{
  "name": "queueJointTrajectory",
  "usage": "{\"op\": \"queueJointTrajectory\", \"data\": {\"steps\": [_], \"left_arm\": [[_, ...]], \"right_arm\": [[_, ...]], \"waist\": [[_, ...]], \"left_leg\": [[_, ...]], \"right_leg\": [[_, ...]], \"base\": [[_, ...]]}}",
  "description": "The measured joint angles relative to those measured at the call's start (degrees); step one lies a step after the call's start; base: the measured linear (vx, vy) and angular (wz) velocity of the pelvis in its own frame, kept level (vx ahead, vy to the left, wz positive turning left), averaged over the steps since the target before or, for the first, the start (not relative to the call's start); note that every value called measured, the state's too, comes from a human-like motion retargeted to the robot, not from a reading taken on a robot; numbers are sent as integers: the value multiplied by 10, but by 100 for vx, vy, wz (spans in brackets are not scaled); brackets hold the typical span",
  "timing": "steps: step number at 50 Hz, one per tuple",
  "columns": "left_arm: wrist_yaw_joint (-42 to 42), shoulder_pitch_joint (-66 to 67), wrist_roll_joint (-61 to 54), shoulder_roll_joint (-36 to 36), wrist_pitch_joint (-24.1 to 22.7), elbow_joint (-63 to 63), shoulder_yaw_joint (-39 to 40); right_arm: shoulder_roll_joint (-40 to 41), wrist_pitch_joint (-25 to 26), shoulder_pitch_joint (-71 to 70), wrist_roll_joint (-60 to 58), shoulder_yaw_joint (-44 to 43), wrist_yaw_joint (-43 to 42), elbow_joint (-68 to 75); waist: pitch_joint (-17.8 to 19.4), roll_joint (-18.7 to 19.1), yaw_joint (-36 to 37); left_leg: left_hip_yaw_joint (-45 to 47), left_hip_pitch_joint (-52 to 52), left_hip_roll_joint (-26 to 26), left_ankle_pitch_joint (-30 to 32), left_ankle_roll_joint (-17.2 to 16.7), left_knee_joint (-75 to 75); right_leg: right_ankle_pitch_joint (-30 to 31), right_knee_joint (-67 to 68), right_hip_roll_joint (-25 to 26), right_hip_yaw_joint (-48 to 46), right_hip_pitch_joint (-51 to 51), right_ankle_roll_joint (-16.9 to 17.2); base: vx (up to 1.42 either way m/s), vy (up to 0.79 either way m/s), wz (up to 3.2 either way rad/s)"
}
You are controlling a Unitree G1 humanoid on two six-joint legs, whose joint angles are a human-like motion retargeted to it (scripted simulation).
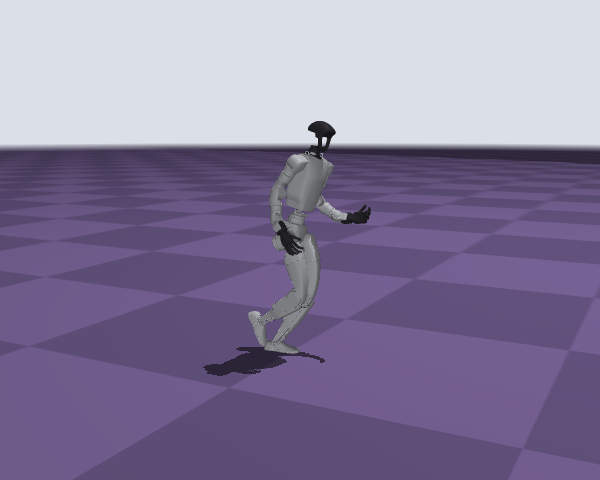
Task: Walk run
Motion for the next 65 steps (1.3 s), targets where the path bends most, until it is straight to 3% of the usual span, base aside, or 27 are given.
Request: {"op": "queueJointTrajectory", "data": {"steps": [2,4,7,10,13,15,17,20,23,25,30,33,35,37,38,40,42,45,47,50,52,53,55,57,58,62,65], "left_arm": [[8,-25,6,13,-23,14,-40],[7,-23,-6,18,-33,12,-64],[-5,14,-43,15,-18,16,-85],[-23,73,-80,2,17,17,-77],[-38,111,-108,-4,34,13,-64],[-37,133,-121,1,41,7,-67],[-51,181,-112,8,45,-13,-45],[-55,212,-83,-4,44,-10,-63],[-64,237,-81,-23,47,-5,-57],[-76,244,-73,-24,48,-4,-47],[-50,224,-42,-10,55,13,-36],[-7,174,-20,-1,26,12,-27],[26,131,-10,-4,14,0,-30],[50,96,-2,2,2,-23,-42],[54,101,5,1,-9,-35,-61],[60,76,-3,11,-28,-42,-73],[45,5,-18,20,-20,-25,-65],[39,-10,-35,26,-29,-16,-124],[28,6,-65,28,-27,-21,-129],[0,45,-118,19,9,-17,-126],[-31,73,-142,16,44,-19,-124],[-42,84,-146,18,54,-21,-126],[-57,92,-152,27,66,-26,-125],[-68,103,-144,33,74,-39,-106],[-78,122,-134,33,75,-45,-87],[-102,208,-88,21,55,-39,-99],[-126,249,-55,20,58,-49,-71]], "right_arm": [[38,30,62,154,-18,120,30],[58,39,104,225,-45,142,34],[44,-7,141,209,-89,109,20],[0,-47,149,104,-100,42,-26],[-31,-44,93,58,-99,-5,-91],[-59,-36,37,69,-82,-23,-129],[-87,-28,-21,82,-37,-19,-160],[-114,3,-147,103,-68,21,-163],[-110,-9,-211,130,-33,19,-206],[-103,-24,-228,158,-13,1,-247],[-123,-14,-177,73,7,33,-301],[-117,15,-132,-96,16,0,-283],[-101,19,-116,-182,40,-54,-243],[-73,7,-76,-243,50,-65,-185],[-58,1,-22,-274,46,-61,-150],[-48,9,58,-321,27,-71,-51],[-46,-8,84,-334,-24,-74,51],[-43,-15,169,-309,-82,-5,101],[-46,-23,201,-301,-114,22,81],[-76,-68,234,-260,-129,-7,27],[-83,-99,234,-245,-145,-58,-26],[-78,-102,220,-250,-150,-88,-51],[-62,-85,164,-276,-149,-148,-99],[-52,-76,90,-295,-141,-170,-140],[-52,-73,68,-298,-125,-174,-153],[-34,-46,-51,-192,-82,-135,-190],[-46,-59,-95,-16,12,-81,-267]], "waist": [[-16,-39,-20],[-12,-34,-56],[-15,12,-134],[-5,47,-197],[22,54,-182],[20,17,-153],[17,-14,-121],[8,1,-59],[-17,-28,1],[-23,-27,28],[-7,-125,169],[50,-134,143],[81,-125,101],[64,-104,70],[49,-63,45],[40,-42,3],[8,-40,-43],[-27,-41,-86],[-32,-13,-142],[-38,36,-205],[-28,44,-219],[-23,40,-222],[-19,12,-221],[-22,-15,-222],[-27,-17,-205],[-72,7,-81],[-107,-33,31]], "left_leg": [[-23,78,-62,40,0,-86],[-44,152,-65,126,-20,-154],[-85,250,-17,380,-110,-249],[-129,321,12,634,-219,-277],[-41,329,48,634,-238,-92],[-59,331,-32,634,-233,-8],[-17,301,-93,618,-228,79],[4,124,-73,460,-195,322],[125,-13,7,311,-109,348],[99,-124,1,264,-109,296],[221,-185,13,214,-57,-78],[164,-104,-66,186,-99,-228],[178,-45,-57,223,-42,-225],[153,-28,-4,111,0,-115],[6,-40,-19,100,0,-71],[2,-32,11,11,0,38],[-14,16,-26,-9,-12,-3],[-45,133,-49,55,-55,-112],[-58,217,-20,225,-128,-201],[-92,310,24,576,-248,-277],[-66,338,38,634,-298,-204],[-73,344,39,634,-293,-147],[-140,357,-33,634,-291,-78],[-102,338,-67,624,-294,2],[-55,315,-61,598,-284,62],[-13,81,1,409,-198,374],[65,-57,43,335,-143,274]], "right_leg": [[-60,-5,-96,3,-86,-19],[-79,-87,-138,11,-141,8],[-71,-299,-145,3,-166,63],[-84,-522,-120,69,-129,162],[-119,-564,-138,19,-81,140],[-27,-541,-159,-10,-49,102],[-172,-429,-147,102,-33,110],[-281,-351,-127,79,11,103],[-310,-380,-114,90,89,96],[-236,-464,-74,59,154,90],[222,-597,-105,17,317,165],[222,-341,-114,24,322,166],[222,-237,-41,72,311,156],[212,-210,-10,-4,288,106],[182,-161,8,-46,259,99],[67,-18,51,0,143,80],[-47,45,1,3,-14,34],[-122,-23,-140,-32,-140,-7],[-120,-152,-157,-50,-185,35],[-93,-402,-129,-27,-204,127],[-105,-529,-109,15,-166,185],[-120,-561,-113,9,-142,197],[-121,-575,-144,-8,-97,163],[-53,-516,-153,-9,-81,6],[-133,-454,-118,15,-84,-18],[-266,-375,-51,53,5,-15],[-196,-466,-14,129,129,-15]], "base": [[206,-31,219],[190,-34,254],[192,-41,229],[193,-49,120],[204,-64,-39],[209,-70,-115],[231,-74,-103],[196,-31,-9],[219,-16,-29],[196,-19,34],[203,-23,-25],[229,-33,165],[182,-65,195],[273,-75,117],[295,4,170],[265,-20,164],[166,-41,186],[241,-85,181],[257,-98,158],[229,-71,79],[234,-70,-3],[235,-85,-26],[207,-73,-40],[214,-78,-84],[266,-103,-179],[273,-70,-171],[229,-28,-215]]}}
